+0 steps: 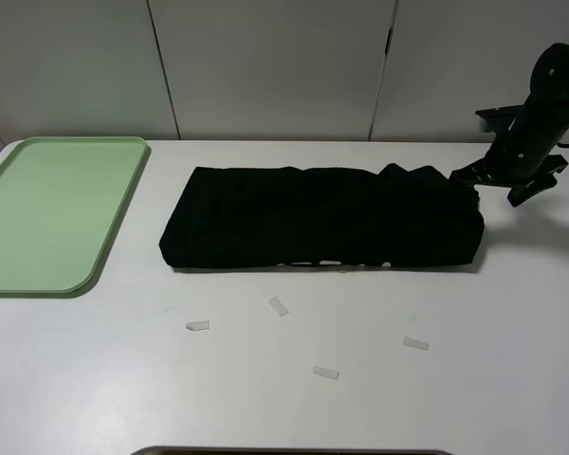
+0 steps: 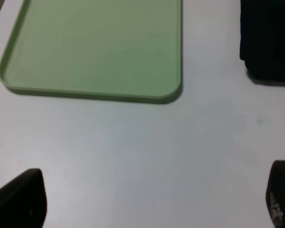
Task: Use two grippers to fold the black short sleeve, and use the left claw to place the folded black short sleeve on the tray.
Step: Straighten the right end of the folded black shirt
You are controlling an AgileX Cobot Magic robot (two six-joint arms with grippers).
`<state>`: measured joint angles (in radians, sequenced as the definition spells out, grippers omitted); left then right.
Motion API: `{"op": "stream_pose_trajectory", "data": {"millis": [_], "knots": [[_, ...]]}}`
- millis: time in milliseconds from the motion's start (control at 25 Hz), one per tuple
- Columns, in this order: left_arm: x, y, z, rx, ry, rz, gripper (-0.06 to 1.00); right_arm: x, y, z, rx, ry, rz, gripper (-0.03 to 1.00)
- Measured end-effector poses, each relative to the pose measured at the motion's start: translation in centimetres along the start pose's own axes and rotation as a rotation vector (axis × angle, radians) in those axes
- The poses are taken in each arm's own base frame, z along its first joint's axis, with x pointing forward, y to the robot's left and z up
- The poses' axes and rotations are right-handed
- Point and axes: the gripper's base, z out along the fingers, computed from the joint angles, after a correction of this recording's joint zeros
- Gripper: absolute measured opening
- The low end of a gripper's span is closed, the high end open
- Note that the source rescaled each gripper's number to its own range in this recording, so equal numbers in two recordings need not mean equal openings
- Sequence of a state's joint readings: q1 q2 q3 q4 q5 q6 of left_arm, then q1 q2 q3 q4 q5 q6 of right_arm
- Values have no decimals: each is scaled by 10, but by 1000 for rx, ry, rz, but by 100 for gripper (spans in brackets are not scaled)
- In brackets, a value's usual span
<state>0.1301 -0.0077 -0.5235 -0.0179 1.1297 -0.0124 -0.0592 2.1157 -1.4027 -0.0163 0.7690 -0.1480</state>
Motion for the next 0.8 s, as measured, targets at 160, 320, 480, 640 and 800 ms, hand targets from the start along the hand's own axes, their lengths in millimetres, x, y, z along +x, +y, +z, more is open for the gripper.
{"op": "stream_pose_trajectory", "data": {"millis": [160,320,480,640,800], "knots": [[0,0,0,0,0,0,91,1,0,10,-31,12,-30,100],[0,0,0,0,0,0,91,1,5,20,-85,6,-52,100],[0,0,0,0,0,0,91,1,7,31,-106,16,-57,100],[0,0,0,0,0,0,91,1,7,34,-108,16,-58,100],[0,0,0,0,0,0,91,0,7,35,-108,16,-57,100]]}}
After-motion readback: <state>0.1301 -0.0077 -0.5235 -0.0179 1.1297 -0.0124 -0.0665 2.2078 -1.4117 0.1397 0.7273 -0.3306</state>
